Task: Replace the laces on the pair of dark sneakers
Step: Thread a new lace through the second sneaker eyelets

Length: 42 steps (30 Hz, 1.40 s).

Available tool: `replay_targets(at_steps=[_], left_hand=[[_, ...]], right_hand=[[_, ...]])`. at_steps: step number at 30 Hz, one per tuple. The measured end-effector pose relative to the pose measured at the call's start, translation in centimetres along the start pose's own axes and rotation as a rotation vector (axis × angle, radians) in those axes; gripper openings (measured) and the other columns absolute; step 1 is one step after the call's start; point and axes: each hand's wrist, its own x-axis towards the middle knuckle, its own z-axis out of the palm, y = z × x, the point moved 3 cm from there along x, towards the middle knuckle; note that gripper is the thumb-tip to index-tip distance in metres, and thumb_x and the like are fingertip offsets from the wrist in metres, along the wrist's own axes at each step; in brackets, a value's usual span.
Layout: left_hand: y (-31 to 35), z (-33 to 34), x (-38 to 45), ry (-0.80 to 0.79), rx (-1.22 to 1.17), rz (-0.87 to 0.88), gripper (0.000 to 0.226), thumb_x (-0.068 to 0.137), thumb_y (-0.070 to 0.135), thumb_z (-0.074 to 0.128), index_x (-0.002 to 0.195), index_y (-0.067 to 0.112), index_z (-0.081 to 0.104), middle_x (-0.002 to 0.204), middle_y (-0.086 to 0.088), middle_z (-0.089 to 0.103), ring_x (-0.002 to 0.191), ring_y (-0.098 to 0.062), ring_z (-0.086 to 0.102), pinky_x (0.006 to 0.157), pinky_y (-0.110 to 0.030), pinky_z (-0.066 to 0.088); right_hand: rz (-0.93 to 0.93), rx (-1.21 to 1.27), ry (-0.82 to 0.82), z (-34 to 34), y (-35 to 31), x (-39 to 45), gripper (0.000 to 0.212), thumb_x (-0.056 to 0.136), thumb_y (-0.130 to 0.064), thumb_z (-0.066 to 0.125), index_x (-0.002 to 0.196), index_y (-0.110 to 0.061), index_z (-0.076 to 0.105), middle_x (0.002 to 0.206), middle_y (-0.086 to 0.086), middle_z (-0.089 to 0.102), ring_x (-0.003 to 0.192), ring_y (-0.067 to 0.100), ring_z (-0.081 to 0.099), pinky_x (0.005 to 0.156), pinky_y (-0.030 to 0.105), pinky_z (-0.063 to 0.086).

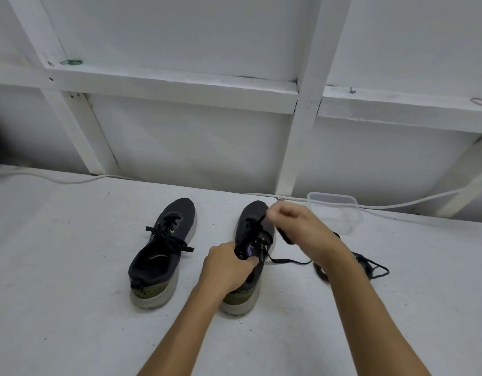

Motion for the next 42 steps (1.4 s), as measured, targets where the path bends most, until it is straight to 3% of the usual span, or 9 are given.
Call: replay_targets(at_steps=[3, 8, 12, 14, 21, 30, 35, 39, 42], left_hand=[[0.0, 0.1, 0.1, 0.002, 0.002, -0.007, 0.026, 0.083, 0.050, 0.066, 0.087, 0.024, 0.064, 0.088, 0.003, 0.066, 0.077, -0.014, 0.063, 0.055, -0.023, 0.044], [0.0, 0.1, 0.3, 0.000, 0.014, -0.017, 0.025, 0.083, 0.051, 0.065, 0.086, 0.027, 0.063, 0.089, 0.003, 0.067, 0.078, -0.015, 0.064, 0.059, -0.025, 0.047], [0.1, 0.0, 0.2, -0.006, 0.023, -0.010, 0.028, 0.084, 0.056, 0.065, 0.088, 0.028, 0.063, 0.090, 0.003, 0.065, 0.077, -0.013, 0.062, 0.055, -0.023, 0.043], [0.1, 0.0, 0.3, -0.011, 0.019, -0.013, 0.028, 0.084, 0.055, 0.066, 0.087, 0.027, 0.064, 0.090, 0.002, 0.066, 0.076, -0.014, 0.063, 0.055, -0.024, 0.042], [0.0, 0.0, 0.4, -0.038, 0.014, -0.019, 0.029, 0.086, 0.049, 0.065, 0.095, 0.021, 0.068, 0.089, 0.003, 0.068, 0.078, -0.015, 0.065, 0.062, -0.026, 0.052], [0.3, 0.2, 0.4, -0.018, 0.032, -0.059, 0.031, 0.087, 0.047, 0.065, 0.090, 0.016, 0.069, 0.086, 0.000, 0.068, 0.078, -0.017, 0.065, 0.063, -0.026, 0.053], [0.3, 0.0, 1.0, -0.031, 0.044, -0.057, 0.046, 0.083, 0.058, 0.065, 0.104, 0.018, 0.065, 0.101, 0.001, 0.066, 0.090, -0.019, 0.063, 0.067, -0.028, 0.050], [1.9, -1.2, 2.0, 0.152, 0.055, 0.084, 0.033, 0.086, 0.056, 0.065, 0.113, 0.036, 0.065, 0.099, 0.012, 0.063, 0.091, -0.017, 0.058, 0.073, -0.029, 0.044], [2.4, -2.8, 3.2, 0.313, -0.058, 0.115, 0.013, 0.092, 0.040, 0.062, 0.093, 0.030, 0.070, 0.088, 0.011, 0.071, 0.089, -0.019, 0.066, 0.072, -0.029, 0.048]], right_hand=[[0.008, 0.256, 0.093, -1.0, 0.1, 0.0, 0.030, 0.090, -0.044, 0.056, 0.071, -0.025, 0.071, 0.080, 0.015, 0.053, 0.048, 0.012, 0.030, 0.045, 0.021, 0.023], [0.244, -0.538, 0.184, -0.5, 2.8, -0.4, 0.042, 0.075, -0.066, 0.074, 0.083, -0.028, 0.056, 0.069, -0.014, 0.066, 0.052, -0.004, 0.057, 0.052, 0.019, 0.037], [0.312, -0.775, -0.097, 0.3, 3.6, -0.5, 0.019, 0.085, -0.054, 0.074, 0.082, -0.035, 0.072, 0.084, -0.014, 0.068, 0.078, 0.001, 0.062, 0.064, 0.023, 0.045], [0.210, -0.606, -0.140, 0.8, 2.8, -0.7, 0.014, 0.089, -0.040, 0.072, 0.079, -0.031, 0.077, 0.077, -0.006, 0.070, 0.072, 0.005, 0.060, 0.067, 0.024, 0.047], [-0.086, 0.509, 0.287, -1.4, -1.2, -0.3, 0.018, 0.082, -0.035, 0.067, 0.068, -0.024, 0.072, 0.053, -0.008, 0.032, 0.050, 0.005, 0.031, 0.045, 0.016, 0.025], [-0.164, 0.541, 0.415, -1.8, -1.2, 0.2, 0.022, 0.085, -0.028, 0.061, 0.067, -0.023, 0.073, 0.061, -0.005, 0.046, 0.055, 0.010, 0.042, 0.051, 0.020, 0.034], [-0.195, 0.124, 0.275, -0.9, -1.9, 0.7, 0.018, 0.087, -0.039, 0.065, 0.077, -0.028, 0.075, 0.084, -0.004, 0.070, 0.078, 0.012, 0.062, 0.063, 0.023, 0.050], [-0.185, -0.023, 0.209, -0.3, -2.3, 1.2, 0.024, 0.083, -0.052, 0.066, 0.082, -0.030, 0.076, 0.081, 0.004, 0.072, 0.079, 0.012, 0.066, 0.069, 0.025, 0.055], [-0.138, -0.209, 0.293, -0.7, -0.6, 1.6, 0.020, 0.085, -0.052, 0.068, 0.099, -0.040, 0.074, 0.082, -0.003, 0.072, 0.072, 0.006, 0.063, 0.071, 0.023, 0.051]])
